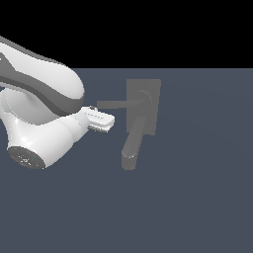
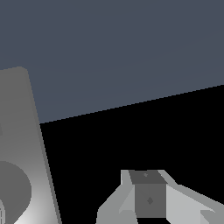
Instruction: Turn on the faucet by rotating a designated handle.
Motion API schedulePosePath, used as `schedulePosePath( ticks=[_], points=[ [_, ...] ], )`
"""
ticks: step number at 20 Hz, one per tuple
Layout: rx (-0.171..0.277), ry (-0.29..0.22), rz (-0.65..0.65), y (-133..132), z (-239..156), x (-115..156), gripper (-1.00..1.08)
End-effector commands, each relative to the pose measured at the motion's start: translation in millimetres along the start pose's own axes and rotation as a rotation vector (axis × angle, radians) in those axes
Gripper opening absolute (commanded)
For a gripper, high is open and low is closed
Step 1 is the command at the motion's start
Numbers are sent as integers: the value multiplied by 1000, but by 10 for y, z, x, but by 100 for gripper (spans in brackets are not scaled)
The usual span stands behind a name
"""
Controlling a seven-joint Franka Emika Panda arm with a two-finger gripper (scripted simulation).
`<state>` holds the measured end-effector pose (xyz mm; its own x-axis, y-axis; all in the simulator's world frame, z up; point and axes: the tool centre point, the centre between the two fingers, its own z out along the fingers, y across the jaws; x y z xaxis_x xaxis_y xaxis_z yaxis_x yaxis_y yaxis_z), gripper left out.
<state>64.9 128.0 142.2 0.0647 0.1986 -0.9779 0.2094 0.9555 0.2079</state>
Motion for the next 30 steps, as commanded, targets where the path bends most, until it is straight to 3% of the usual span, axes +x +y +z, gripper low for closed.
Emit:
schedulePosePath(
  ticks=[1, 8, 14, 30],
  points=[
    [0, 0, 1, 3, -1, 2, -100],
    [21, -7, -69, -241, 28, -47, -100],
    [27, 22, -130, -397, -31, 89, -100],
    [22, 18, -195, -502, 41, 86, -100]
  ],
)
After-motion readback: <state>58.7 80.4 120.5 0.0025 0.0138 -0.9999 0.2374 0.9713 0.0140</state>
